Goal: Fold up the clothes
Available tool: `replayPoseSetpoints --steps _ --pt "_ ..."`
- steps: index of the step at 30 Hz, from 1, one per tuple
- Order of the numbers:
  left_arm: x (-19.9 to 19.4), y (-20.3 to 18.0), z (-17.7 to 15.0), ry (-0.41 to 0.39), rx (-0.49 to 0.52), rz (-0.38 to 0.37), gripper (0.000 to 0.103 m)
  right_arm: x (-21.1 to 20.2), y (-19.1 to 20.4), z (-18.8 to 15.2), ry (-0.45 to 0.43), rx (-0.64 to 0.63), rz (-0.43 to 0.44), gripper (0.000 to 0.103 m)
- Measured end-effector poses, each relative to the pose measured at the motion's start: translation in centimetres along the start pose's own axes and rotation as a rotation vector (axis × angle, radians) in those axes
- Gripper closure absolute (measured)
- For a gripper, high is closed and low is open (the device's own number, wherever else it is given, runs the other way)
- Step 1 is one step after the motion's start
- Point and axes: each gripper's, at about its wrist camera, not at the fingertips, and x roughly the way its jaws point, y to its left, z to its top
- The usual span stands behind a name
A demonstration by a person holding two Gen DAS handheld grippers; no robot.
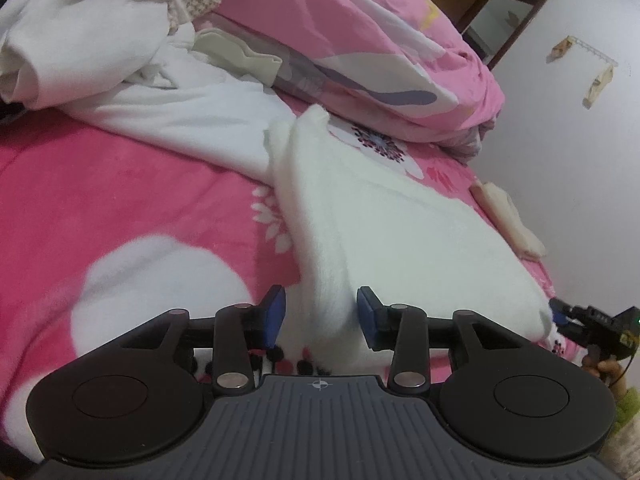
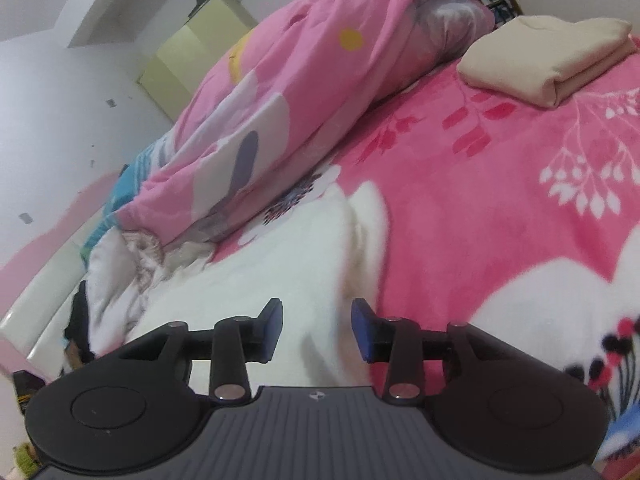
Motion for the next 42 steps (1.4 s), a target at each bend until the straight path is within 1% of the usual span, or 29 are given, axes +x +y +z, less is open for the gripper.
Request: replayPoseSetpoints --steps 1,2,3,6,7,8,9,10,11,12,13,15,17,19,20,21,23,24,26,28,30,31,33,35,37,38,39,41,42 --pt "0.1 -0.1 0.0 0.006 0.005 0.000 0.087 -0.1 0.1 -0.3 0.007 -0.007 0.005 0.075" --pt "0.0 -0.4 0.1 0.012 0.014 0.002 0.088 0.1 0.3 -0.4 0.015 -0.024 -0.011 0.092" --pt "0.0 -0.6 0.2 0.019 0.022 0.004 0.089 0.3 0.6 -0.6 0.023 -0.047 -0.039 0.094" --pt "-0.1 -0.5 0.2 0.030 0.025 0.013 0.089 0.0 0.7 -0.4 0.007 -0.058 -0.052 0.094" --pt "-0.1 -0.2 0.1 0.032 0.020 0.017 0.086 -0.2 0.6 -0.4 0.007 -0.063 -0.058 0.094" --pt "-0.2 0.0 0.0 0.034 0.014 0.020 0.080 -0.2 0.4 -0.6 0.015 -0.066 -0.068 0.094" --pt "-0.2 0.3 -0.1 0.030 0.002 0.023 0.071 0.0 0.1 -0.9 0.029 -0.067 -0.087 0.093" --pt "-0.3 0.6 -0.1 0.023 -0.013 0.026 0.066 0.1 -0.2 -1.1 0.033 -0.054 -0.097 0.090" --pt "-0.5 0.8 -0.1 0.014 -0.025 0.028 0.064 0.1 -0.5 -1.2 0.029 -0.035 -0.101 0.080" --pt "-0.9 0.9 0.0 0.006 -0.034 0.029 0.064 0.1 -0.8 -1.3 0.025 -0.015 -0.105 0.074" --pt "-1.5 0.8 0.1 -0.011 -0.033 0.037 0.064 -0.2 -0.8 -1.3 0.013 -0.004 -0.108 0.073" --pt "-3.0 0.4 0.5 -0.058 -0.013 0.068 0.064 -1.4 0.0 -1.0 -0.030 -0.025 -0.133 0.073" --pt "-4.5 -0.7 0.9 -0.117 0.044 0.099 0.064 -2.5 2.0 -0.9 -0.079 -0.104 -0.186 0.073" --pt "-5.3 -2.3 1.2 -0.155 0.109 0.090 0.064 -3.3 4.3 -1.0 -0.121 -0.196 -0.223 0.075" --pt "-5.3 -3.1 1.2 -0.162 0.135 0.069 0.064 -3.2 5.5 -1.2 -0.128 -0.237 -0.214 0.075" --pt "-4.9 -3.9 1.1 -0.153 0.157 0.036 0.064 -2.9 6.8 -1.4 -0.129 -0.273 -0.200 0.076" --pt "-3.2 -5.7 0.6 -0.090 0.206 -0.009 0.063 -1.6 9.3 -2.0 -0.112 -0.351 -0.177 0.076" --pt "-2.2 -6.6 0.2 -0.055 0.238 -0.018 0.063 -0.7 10.0 -2.5 -0.091 -0.381 -0.184 0.076" --pt "-0.5 -7.4 -0.9 -0.007 0.298 0.010 0.063 1.2 10.7 -3.5 -0.040 -0.427 -0.217 0.076" --pt "0.0 -6.8 -1.7 0.009 0.310 0.030 0.065 3.1 11.5 -4.5 0.012 -0.472 -0.250 0.076" --pt "0.6 -6.3 -2.4 0.024 0.322 0.050 0.065 5.2 10.1 -6.4 0.070 -0.512 -0.311 0.077" --pt "0.9 -6.0 -2.8 0.031 0.329 0.061 0.065 5.3 9.5 -6.9 0.062 -0.513 -0.312 0.077" --pt "0.4 -5.6 -2.4 0.034 0.296 0.047 0.065 4.8 9.5 -6.3 0.066 -0.468 -0.305 0.077" --pt "-0.6 -6.1 -1.9 0.010 0.310 0.048 0.064 4.3 10.1 -5.2 0.069 -0.430 -0.314 0.077" --pt "-1.8 -6.9 -1.6 -0.027 0.345 0.056 0.063 3.3 11.3 -4.6 0.022 -0.430 -0.291 0.077" --pt "-2.1 -7.2 -1.5 -0.051 0.364 0.066 0.060 3.1 11.9 -4.4 -0.002 -0.434 -0.271 0.077" --pt "-2.0 -7.2 -1.4 -0.069 0.366 0.078 0.055 3.0 12.6 -4.3 -0.025 -0.440 -0.249 0.077" --pt "-0.9 -6.4 -1.6 -0.042 0.322 0.115 0.053 3.3 13.4 -4.7 -0.058 -0.468 -0.231 0.076" --pt "-0.2 -5.8 -1.7 -0.022 0.296 0.135 0.053 4.2 13.2 -5.2 -0.043 -0.481 -0.249 0.076"
